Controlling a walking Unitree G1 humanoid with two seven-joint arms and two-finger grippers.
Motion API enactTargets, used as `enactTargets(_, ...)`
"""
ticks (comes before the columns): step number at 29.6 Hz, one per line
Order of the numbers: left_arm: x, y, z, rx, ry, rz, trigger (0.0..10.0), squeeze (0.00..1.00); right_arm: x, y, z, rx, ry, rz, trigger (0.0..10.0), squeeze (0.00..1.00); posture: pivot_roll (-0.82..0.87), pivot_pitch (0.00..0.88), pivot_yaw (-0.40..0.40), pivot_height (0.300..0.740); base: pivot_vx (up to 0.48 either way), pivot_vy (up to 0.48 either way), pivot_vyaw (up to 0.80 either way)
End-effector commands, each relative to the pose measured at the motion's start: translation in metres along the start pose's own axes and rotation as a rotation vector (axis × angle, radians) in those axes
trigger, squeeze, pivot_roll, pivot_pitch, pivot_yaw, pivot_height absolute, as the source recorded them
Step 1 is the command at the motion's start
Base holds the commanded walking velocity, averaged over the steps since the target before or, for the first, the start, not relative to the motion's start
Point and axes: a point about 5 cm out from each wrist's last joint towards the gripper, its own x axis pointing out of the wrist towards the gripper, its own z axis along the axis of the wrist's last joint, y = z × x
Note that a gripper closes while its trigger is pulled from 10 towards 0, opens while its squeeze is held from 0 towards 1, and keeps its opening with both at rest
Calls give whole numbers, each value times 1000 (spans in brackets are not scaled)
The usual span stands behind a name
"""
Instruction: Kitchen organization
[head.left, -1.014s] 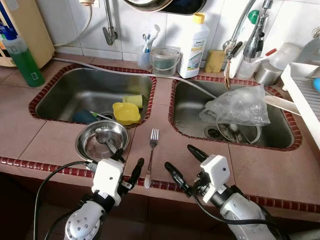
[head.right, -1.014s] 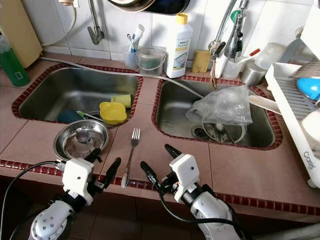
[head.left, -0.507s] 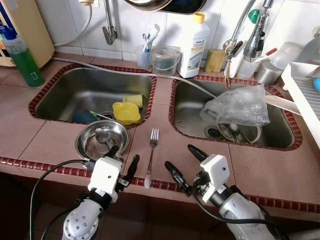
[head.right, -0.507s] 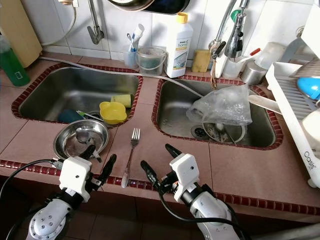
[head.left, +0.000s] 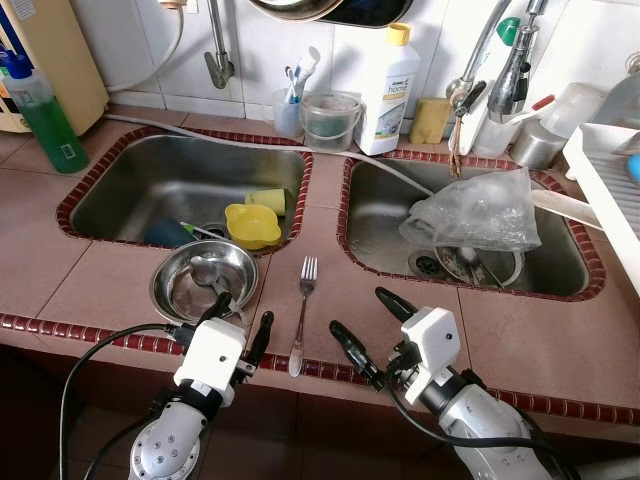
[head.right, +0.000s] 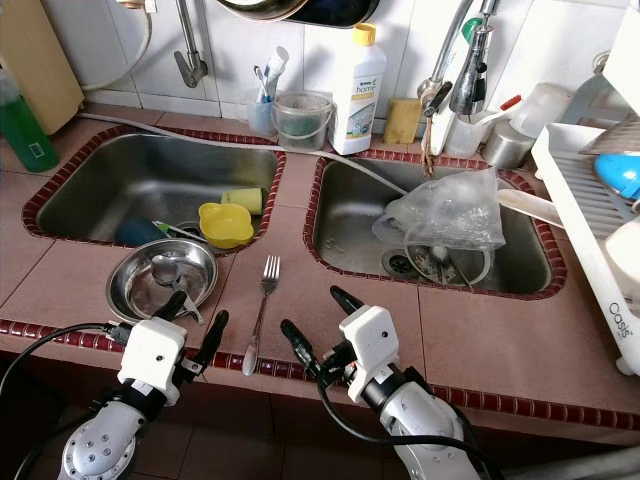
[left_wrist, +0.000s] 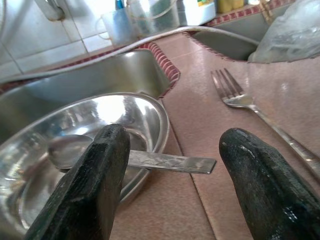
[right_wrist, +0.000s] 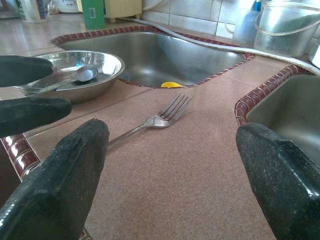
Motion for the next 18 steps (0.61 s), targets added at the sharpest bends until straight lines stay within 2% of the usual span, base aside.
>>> enactTargets(1,-1,-2,-3,24,10,0,10000,0,0,-2,4,1,-10,-8,10000,0,-38,98,-31,740,0,0,0)
enactTargets(8,4,0,-7,38,24,35,10000,0,1,-1,5,6,-17,-13,10000,0,-41,95,-26,740,0,0,0)
enactTargets(11,6,1,-12,55,58,73,10000,0,1,0,6,12,-19,-16,10000,0,-46,96,-22,740,0,0,0)
enactTargets(18,9,1,-9,40,43,97,10000,0,-2,7,6,27,-8,31,10000,0,-47,100,-23,740,0,0,0)
